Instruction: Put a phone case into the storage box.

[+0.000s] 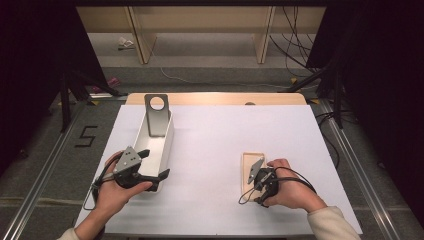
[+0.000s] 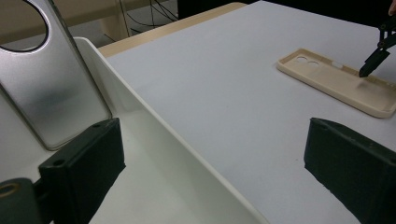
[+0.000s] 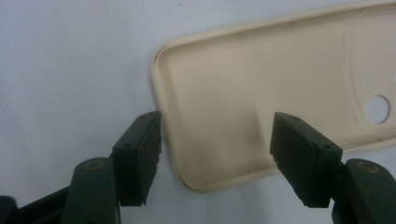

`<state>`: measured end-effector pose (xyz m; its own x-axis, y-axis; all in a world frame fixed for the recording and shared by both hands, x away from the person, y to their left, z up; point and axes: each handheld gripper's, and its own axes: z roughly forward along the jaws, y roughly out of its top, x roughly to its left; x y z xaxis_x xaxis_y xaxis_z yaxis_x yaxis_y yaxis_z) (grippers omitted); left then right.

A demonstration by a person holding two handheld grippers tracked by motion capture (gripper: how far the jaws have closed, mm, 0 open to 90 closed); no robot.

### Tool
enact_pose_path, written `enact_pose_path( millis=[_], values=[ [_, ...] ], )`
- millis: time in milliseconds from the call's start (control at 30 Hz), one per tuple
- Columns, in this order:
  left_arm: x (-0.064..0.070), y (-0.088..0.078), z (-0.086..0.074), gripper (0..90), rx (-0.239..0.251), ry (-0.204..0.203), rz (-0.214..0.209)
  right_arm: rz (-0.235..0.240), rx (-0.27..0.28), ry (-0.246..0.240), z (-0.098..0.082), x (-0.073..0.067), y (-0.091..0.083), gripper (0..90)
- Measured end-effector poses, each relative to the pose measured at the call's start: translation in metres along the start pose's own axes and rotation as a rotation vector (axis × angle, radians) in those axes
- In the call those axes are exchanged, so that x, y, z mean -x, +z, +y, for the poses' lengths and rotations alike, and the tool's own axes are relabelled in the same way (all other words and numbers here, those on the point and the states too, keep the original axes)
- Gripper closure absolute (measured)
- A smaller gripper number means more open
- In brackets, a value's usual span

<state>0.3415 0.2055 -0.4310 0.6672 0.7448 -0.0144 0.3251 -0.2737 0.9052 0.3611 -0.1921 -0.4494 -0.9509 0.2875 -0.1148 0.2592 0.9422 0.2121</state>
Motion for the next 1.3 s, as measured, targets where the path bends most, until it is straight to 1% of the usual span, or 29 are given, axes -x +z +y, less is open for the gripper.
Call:
enact_pose_path(
  millis=[133,333,433,633,667,733,833,933,1200,1300],
  values=[
    [-0.001,0.0,0.0,4.5,0.001,-0.001,0.001,0.001,-0.022,-0.021,0.001,0.0,0.001,34.9],
    [0.0,0.0,0.0,4.5,0.0,0.001,0.001,-0.017,-0.051,-0.047,0.003,-0.002,0.004,35.1],
    [0.0,0.0,0.0,4.5,-0.001,0.001,0.0,-0.021,-0.069,-0.071,0.007,-0.004,0.006,35.5],
    [0.0,0.001,-0.001,4.5,-0.004,0.003,-0.002,-0.029,-0.084,-0.072,0.01,-0.006,0.006,35.8],
    [0.0,0.001,-0.001,4.4,-0.004,0.002,-0.002,-0.029,-0.083,-0.086,0.01,-0.005,0.006,36.3],
    [0.0,0.001,-0.001,4.5,-0.005,0.002,-0.001,-0.032,-0.089,-0.085,0.012,-0.006,0.006,36.5],
    [0.0,0.001,-0.001,4.4,-0.003,0.003,-0.002,-0.036,-0.098,-0.099,0.013,-0.007,0.006,37.3],
    [0.0,0.001,-0.001,4.5,-0.003,0.002,-0.001,-0.033,-0.09,-0.098,0.014,-0.007,0.007,38.4],
    [0.0,0.001,-0.001,4.4,-0.006,0.006,-0.004,-0.025,-0.112,-0.13,0.017,-0.009,0.007,45.5],
    [0.0,0.001,-0.001,4.4,-0.005,0.005,-0.003,-0.017,-0.113,-0.131,0.017,-0.011,0.007,47.9]
  ],
)
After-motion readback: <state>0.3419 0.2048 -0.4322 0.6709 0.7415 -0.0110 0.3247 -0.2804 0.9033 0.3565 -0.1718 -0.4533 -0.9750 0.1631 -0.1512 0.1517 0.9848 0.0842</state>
